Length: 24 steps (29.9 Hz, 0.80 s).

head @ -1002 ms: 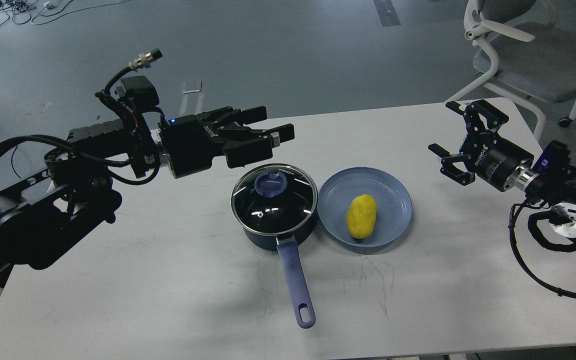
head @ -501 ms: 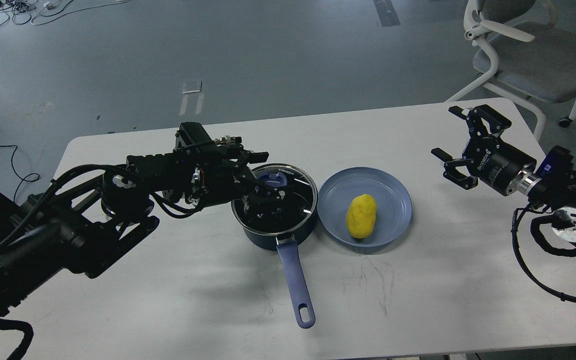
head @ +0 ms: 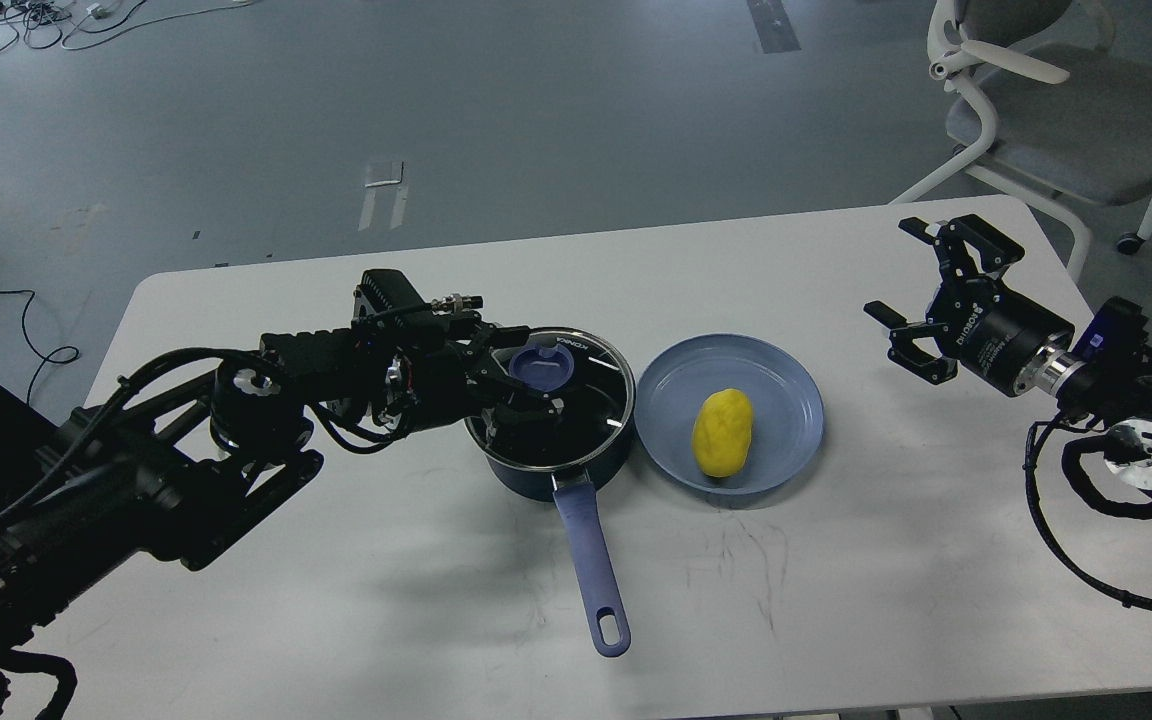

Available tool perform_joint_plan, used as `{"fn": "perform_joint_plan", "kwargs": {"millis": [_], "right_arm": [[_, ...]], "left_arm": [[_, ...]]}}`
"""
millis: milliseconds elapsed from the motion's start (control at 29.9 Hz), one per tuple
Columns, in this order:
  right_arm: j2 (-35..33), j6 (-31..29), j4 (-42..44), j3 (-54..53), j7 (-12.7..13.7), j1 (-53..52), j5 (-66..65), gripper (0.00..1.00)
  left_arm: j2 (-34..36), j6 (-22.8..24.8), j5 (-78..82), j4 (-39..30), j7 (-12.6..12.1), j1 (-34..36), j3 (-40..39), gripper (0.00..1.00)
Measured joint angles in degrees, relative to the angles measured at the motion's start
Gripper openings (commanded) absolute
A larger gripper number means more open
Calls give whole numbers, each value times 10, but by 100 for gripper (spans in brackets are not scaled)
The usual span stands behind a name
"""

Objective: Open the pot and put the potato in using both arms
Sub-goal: 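Grasp the blue lid knob with the left gripper and lift, then carry the glass lid away from the pot with the left gripper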

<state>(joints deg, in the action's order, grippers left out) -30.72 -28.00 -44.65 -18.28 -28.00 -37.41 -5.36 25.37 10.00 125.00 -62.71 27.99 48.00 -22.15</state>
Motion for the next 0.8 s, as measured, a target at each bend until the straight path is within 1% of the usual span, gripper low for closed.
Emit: {"fn": "perform_joint_plan", "kwargs": {"millis": [100,134,167,434,501,668,802], "right_arm": [[0,0,0,0,0,0,0,100],[0,0,0,0,0,0,0,100],[0,0,0,0,0,0,0,100],[0,0,-1,1,0,1,0,100],[0,0,-2,1,0,1,0,100],[-2,0,-1,1,0,1,0,100],[-3,0,0,3,0,2,0,100]], "left_arm": [[1,0,0,0,0,-1,0,56],[1,0,0,0,0,-2,0,44],[1,0,0,0,0,-2,0,35],[8,-8,-1,-10,0,2,-3,35],[20,-8,-9,-20,0,9,-5,35],[89,-10,-42,-58,0,39,-6,35],[167,-38,-65,-62,0,44,-2,36]]}}
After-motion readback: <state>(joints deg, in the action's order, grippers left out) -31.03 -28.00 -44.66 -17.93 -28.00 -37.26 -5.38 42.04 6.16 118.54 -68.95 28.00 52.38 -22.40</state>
